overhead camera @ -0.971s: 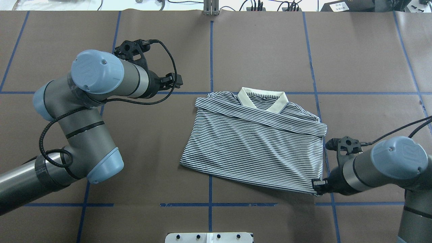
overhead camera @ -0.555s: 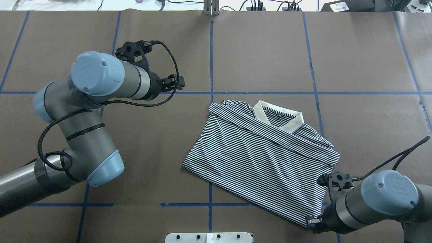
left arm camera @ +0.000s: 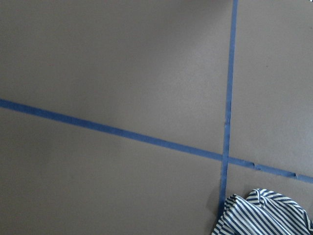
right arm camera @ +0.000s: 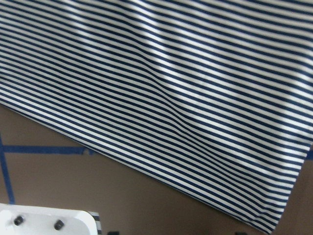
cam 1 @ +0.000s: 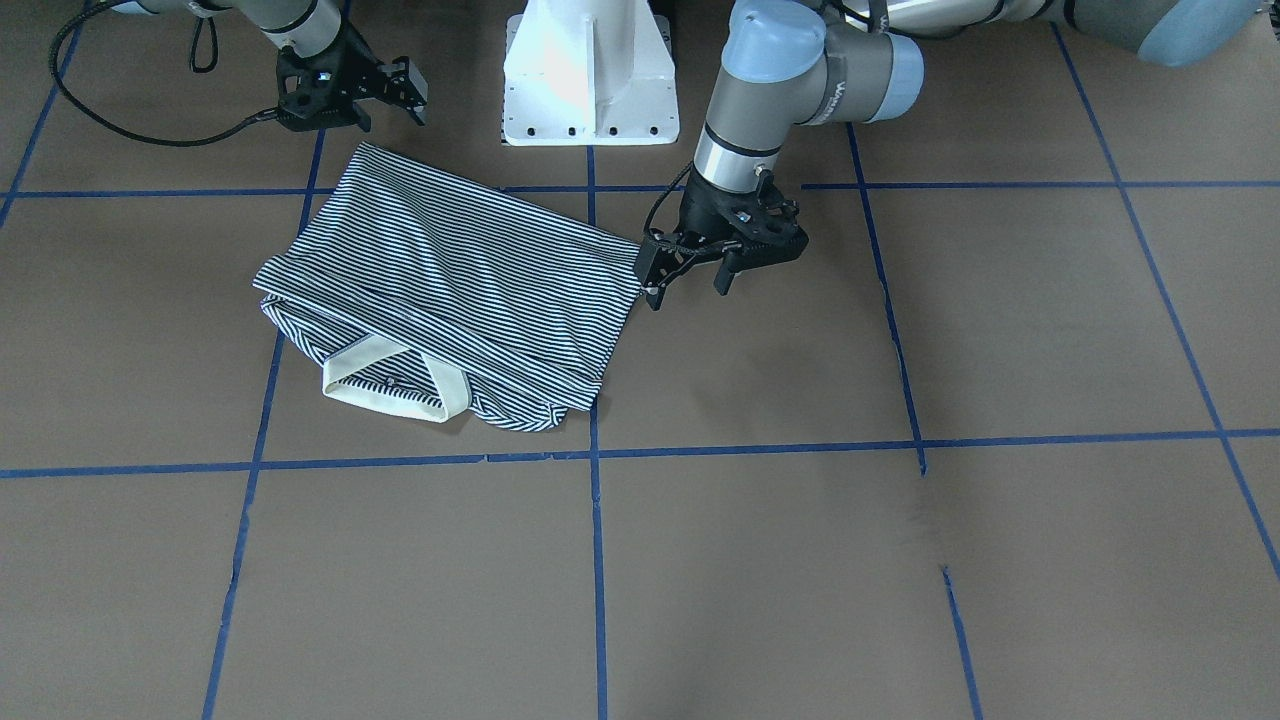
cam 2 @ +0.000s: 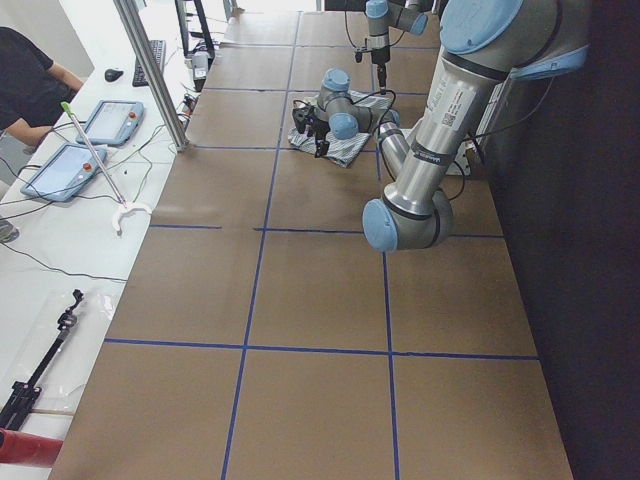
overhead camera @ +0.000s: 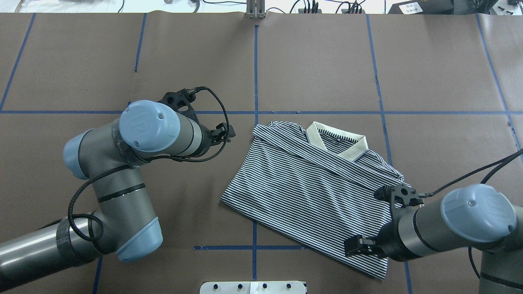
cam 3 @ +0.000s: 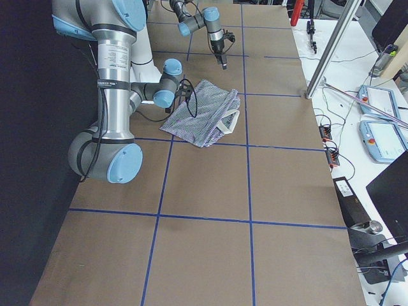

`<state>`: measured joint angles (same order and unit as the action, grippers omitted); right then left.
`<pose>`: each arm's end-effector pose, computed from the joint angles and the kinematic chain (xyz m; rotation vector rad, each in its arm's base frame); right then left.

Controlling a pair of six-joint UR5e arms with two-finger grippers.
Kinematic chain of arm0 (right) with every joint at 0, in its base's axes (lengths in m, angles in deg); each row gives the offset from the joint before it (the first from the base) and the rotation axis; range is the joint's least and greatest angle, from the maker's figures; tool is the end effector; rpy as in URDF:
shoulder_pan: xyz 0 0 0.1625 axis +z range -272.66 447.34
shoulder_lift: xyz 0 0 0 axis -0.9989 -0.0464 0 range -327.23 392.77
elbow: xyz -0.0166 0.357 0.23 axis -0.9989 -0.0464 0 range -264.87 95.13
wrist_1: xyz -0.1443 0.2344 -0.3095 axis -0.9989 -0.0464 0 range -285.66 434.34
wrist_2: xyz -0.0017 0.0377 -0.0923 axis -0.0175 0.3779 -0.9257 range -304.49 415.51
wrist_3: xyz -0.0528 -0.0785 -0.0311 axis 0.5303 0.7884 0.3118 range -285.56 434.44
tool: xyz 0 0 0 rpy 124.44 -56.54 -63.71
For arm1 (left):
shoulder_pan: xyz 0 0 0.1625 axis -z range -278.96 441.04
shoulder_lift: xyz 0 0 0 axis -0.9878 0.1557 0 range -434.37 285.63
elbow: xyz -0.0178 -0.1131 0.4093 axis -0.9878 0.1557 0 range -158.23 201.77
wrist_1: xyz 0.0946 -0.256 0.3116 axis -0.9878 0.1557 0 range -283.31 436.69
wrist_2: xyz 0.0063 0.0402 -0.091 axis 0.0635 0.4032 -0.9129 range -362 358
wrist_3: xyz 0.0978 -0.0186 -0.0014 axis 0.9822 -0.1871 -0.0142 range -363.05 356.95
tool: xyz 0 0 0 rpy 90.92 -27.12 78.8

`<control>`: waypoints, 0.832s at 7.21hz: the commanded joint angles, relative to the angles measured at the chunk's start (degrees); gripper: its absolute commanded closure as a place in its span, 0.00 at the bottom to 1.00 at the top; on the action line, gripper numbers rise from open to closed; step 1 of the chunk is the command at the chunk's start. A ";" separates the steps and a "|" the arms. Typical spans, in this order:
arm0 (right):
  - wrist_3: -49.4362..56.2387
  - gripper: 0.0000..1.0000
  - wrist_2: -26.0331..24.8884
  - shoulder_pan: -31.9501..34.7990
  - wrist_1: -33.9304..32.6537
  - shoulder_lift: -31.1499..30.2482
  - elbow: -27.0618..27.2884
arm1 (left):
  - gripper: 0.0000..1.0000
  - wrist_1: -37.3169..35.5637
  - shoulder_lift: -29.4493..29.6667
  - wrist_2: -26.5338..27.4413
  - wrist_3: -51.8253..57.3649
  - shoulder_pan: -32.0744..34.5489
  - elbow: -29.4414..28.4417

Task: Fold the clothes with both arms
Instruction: 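Hold the shirt corner with the right gripper while the left arm moves in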

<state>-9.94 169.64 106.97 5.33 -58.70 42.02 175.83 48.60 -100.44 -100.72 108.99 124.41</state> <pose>-0.3830 -0.2348 0.3272 -0.1649 -1.0287 0.0145 0.5129 -0.4064 0.2142 0.0346 0.9737 -0.5021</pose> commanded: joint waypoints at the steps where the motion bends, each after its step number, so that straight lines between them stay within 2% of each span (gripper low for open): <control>1: 0.01 0.00 0.04 7.42 0.37 5.22 0.28 | 0.00 -7.71 2.09 0.26 -6.98 -3.07 0.72; 2: 0.01 0.00 -0.05 9.01 0.37 5.94 0.19 | 0.00 -7.64 2.44 0.96 -8.74 -4.47 -0.24; 3: 0.01 0.00 -0.14 9.81 0.37 6.03 0.02 | 0.00 -7.21 3.32 4.36 -10.33 -6.74 -2.95; 6: 0.01 0.00 -0.14 10.34 0.37 6.12 0.02 | 0.00 -7.12 3.33 4.75 -14.47 -10.80 -3.94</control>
<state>-9.93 169.51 117.12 5.70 -52.66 42.05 168.58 52.03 -95.93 -113.56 100.05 120.94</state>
